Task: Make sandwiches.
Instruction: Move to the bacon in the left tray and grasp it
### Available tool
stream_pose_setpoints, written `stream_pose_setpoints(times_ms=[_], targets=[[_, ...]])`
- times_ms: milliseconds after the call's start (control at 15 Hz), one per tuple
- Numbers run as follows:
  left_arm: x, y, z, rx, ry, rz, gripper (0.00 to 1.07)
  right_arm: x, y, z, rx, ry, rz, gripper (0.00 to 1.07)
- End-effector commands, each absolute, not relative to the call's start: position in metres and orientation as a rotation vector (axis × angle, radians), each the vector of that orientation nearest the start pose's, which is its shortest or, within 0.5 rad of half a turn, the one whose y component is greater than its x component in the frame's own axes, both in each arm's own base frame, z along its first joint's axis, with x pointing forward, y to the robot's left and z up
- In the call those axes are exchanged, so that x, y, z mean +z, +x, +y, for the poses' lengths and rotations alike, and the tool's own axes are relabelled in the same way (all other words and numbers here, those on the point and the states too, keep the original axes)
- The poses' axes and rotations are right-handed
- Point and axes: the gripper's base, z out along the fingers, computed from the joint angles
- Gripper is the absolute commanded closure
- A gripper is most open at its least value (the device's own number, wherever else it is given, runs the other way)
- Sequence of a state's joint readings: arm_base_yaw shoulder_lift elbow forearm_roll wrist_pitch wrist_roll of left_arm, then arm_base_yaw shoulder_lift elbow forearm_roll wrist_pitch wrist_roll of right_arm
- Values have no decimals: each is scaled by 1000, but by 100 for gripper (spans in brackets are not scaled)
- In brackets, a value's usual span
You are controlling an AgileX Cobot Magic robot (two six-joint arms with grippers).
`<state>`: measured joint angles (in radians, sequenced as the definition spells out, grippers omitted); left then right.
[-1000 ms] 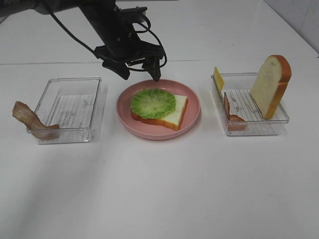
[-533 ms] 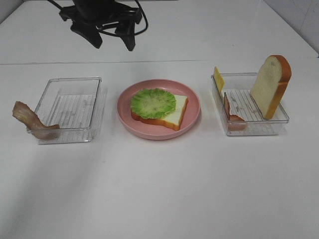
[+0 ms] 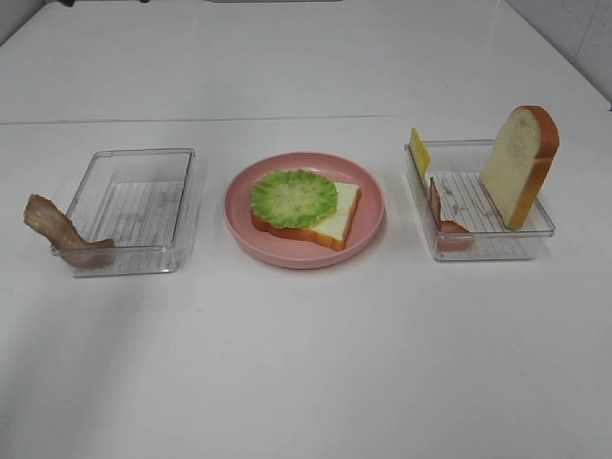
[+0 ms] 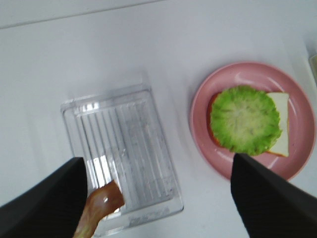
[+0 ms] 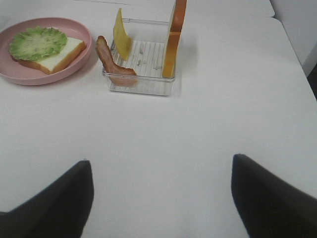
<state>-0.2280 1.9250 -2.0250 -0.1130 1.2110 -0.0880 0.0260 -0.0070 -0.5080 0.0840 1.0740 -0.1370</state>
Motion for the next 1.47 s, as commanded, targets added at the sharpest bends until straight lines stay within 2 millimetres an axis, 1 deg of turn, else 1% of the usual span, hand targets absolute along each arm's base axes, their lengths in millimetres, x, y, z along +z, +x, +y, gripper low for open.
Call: stream_pose_setpoints(times_ms=[67, 133, 267, 333, 400, 467, 600, 800, 933, 1067, 1133, 1333, 1467], targets=[[362, 376, -76, -212, 108, 2728, 32, 279, -9, 7, 28, -171, 2012, 34], [360, 370, -69, -200, 90, 2744, 32, 279, -9, 7, 28, -171, 2012, 34], [350, 350, -50, -172, 61, 2797, 32, 279, -9, 7, 28, -171, 2012, 34], [340, 334, -36, -144, 61, 2844, 32, 279, -9, 7, 28, -171, 2012, 34], [332, 329, -29, -116, 44, 2875, 32, 279, -9, 7, 28, -171, 2012, 34], [326, 327, -27, -107, 36, 2892, 32, 279, -9, 7, 28, -171, 2012, 34], [308, 322, -17, -90, -5, 2940, 32, 279, -9, 7, 28, -171, 2012, 34], [281, 323, -12, -86, -38, 2918, 32, 279, -9, 7, 28, -171, 2012, 34], [272, 326, -13, -107, -67, 2878, 32, 279, -9, 7, 28, -171, 2012, 34], [262, 334, -13, -112, -108, 2826, 32, 279, -9, 7, 28, -171, 2012, 34], [246, 343, -13, -111, -132, 2836, 32, 279, -9, 7, 28, -171, 2012, 34], [218, 356, -15, -140, -158, 2882, 32, 279, -9, 7, 28, -171, 2012, 34], [206, 361, -15, -141, -159, 2886, 33, 279, -9, 7, 28, -171, 2012, 34]])
